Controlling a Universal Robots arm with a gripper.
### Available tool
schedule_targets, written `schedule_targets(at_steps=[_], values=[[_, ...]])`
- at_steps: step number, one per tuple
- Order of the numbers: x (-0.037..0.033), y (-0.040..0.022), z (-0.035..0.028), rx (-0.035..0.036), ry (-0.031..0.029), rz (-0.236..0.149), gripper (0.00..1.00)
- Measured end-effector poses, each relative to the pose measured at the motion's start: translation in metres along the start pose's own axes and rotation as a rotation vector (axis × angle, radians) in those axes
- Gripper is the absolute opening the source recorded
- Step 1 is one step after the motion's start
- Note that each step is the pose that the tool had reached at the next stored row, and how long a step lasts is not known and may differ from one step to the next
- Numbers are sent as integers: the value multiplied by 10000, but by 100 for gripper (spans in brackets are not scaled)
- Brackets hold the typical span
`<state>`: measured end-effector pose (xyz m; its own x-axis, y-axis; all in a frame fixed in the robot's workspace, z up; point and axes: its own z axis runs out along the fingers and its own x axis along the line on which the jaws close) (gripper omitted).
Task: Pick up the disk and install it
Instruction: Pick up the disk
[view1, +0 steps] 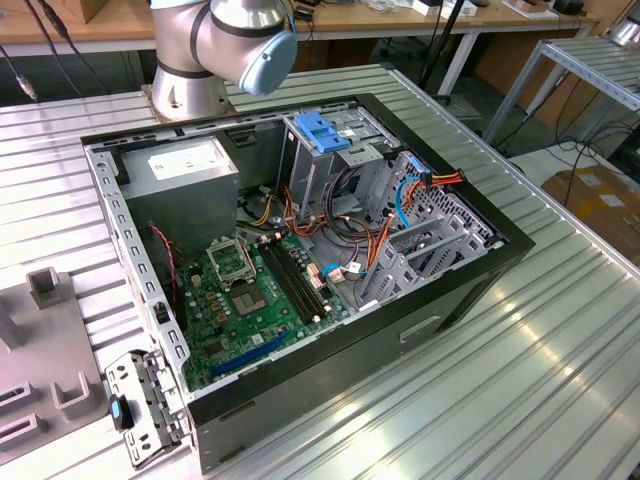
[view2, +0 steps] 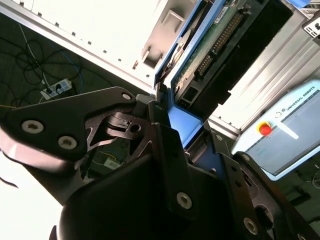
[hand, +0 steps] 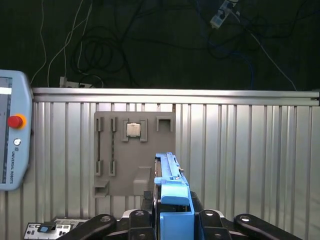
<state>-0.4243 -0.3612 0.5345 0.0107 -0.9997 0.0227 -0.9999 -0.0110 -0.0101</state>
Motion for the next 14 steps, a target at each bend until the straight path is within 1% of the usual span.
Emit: schedule_targets(at_steps=[4, 7, 12, 13, 14], values=[[38, -13, 46, 0, 0, 0, 37], [92, -43, 71, 0, 0, 0, 37], [96, -84, 82, 0, -1, 0, 37], [97, -118, 86, 1, -1, 0, 37], [97, -166, 88, 1, 0, 0, 37]])
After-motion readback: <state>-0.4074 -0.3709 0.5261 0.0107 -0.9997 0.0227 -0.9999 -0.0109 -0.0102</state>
